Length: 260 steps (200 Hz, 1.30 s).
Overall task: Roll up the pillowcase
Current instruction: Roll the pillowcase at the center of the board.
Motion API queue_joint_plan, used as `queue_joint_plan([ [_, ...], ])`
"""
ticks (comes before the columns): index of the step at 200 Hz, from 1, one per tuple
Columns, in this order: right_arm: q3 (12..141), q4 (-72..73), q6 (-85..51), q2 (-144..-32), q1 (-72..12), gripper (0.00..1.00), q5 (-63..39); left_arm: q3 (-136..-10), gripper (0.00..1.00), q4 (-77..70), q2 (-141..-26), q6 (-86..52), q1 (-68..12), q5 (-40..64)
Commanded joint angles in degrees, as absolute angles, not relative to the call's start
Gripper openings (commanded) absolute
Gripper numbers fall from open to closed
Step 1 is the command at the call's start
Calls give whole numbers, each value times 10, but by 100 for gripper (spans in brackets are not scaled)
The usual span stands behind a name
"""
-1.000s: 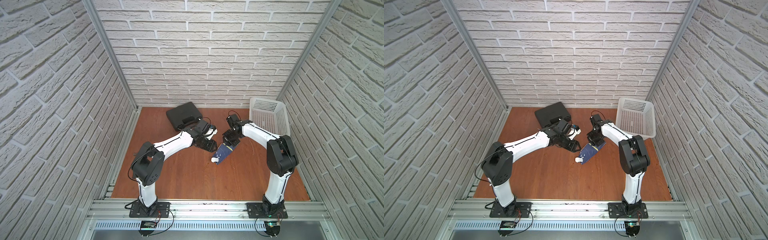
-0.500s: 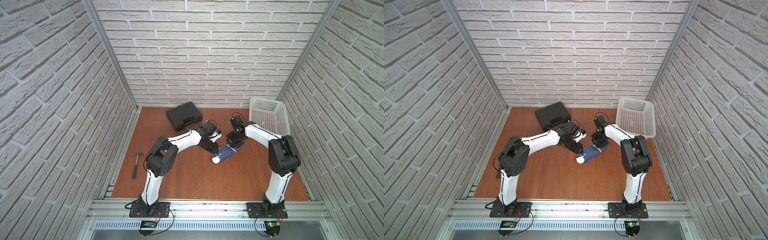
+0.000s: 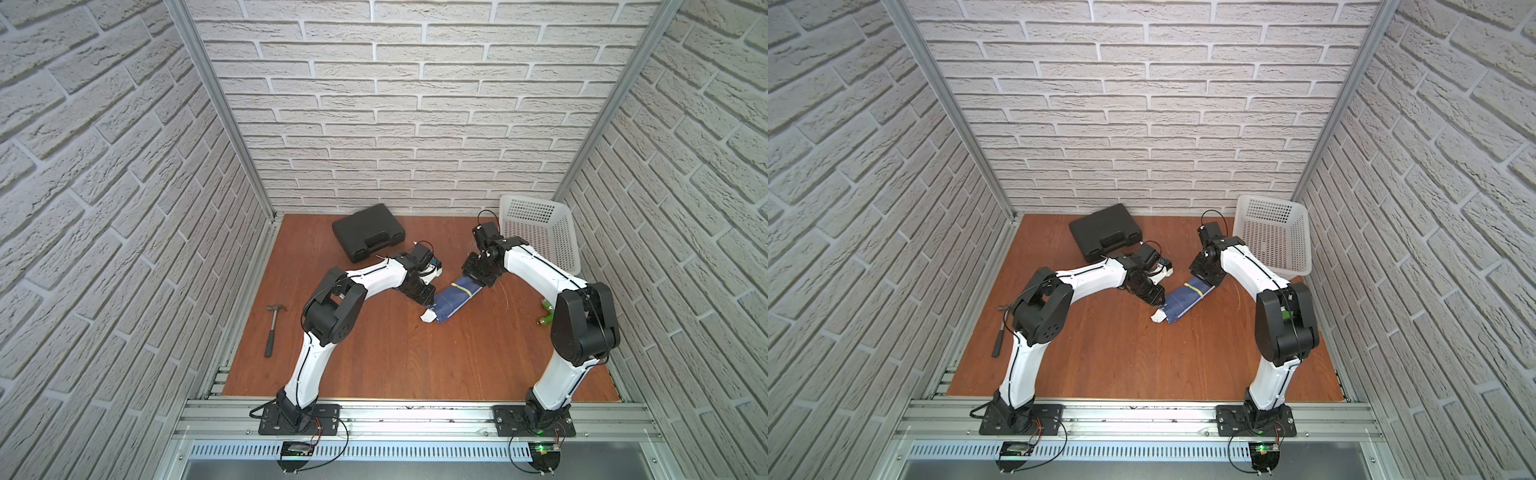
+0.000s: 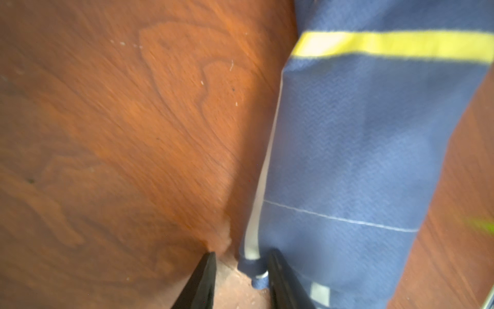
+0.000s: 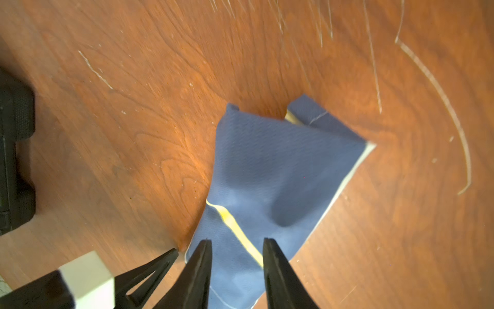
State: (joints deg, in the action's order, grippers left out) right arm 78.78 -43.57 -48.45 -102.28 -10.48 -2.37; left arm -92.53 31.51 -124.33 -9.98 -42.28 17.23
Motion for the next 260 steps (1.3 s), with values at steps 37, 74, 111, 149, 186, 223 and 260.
queue_joint_plan([
  [37, 701, -386, -408, -1013, -74, 28, -16, -951, 37, 315, -1252, -91, -419, 180],
  [74, 656, -367, -393, -1015, -54, 25, -8, -959, 37, 321, -1258, -91, -420, 186],
  [111, 625, -344, -382, -1027, -42, 26, 5, -984, 37, 337, -1283, -89, -426, 181],
  [149, 603, -318, -367, -1032, -38, 28, 6, -1019, 37, 383, -1322, -68, -426, 128],
  [186, 595, -302, -357, -973, -38, 36, -24, -1028, 36, 397, -1336, -59, -432, 122],
  [223, 564, -296, -385, -880, -38, 46, -90, -1031, 37, 402, -1332, -55, -433, 126],
  [260, 457, -209, -489, -814, -38, 53, -172, -1032, 37, 403, -1330, -51, -433, 134],
])
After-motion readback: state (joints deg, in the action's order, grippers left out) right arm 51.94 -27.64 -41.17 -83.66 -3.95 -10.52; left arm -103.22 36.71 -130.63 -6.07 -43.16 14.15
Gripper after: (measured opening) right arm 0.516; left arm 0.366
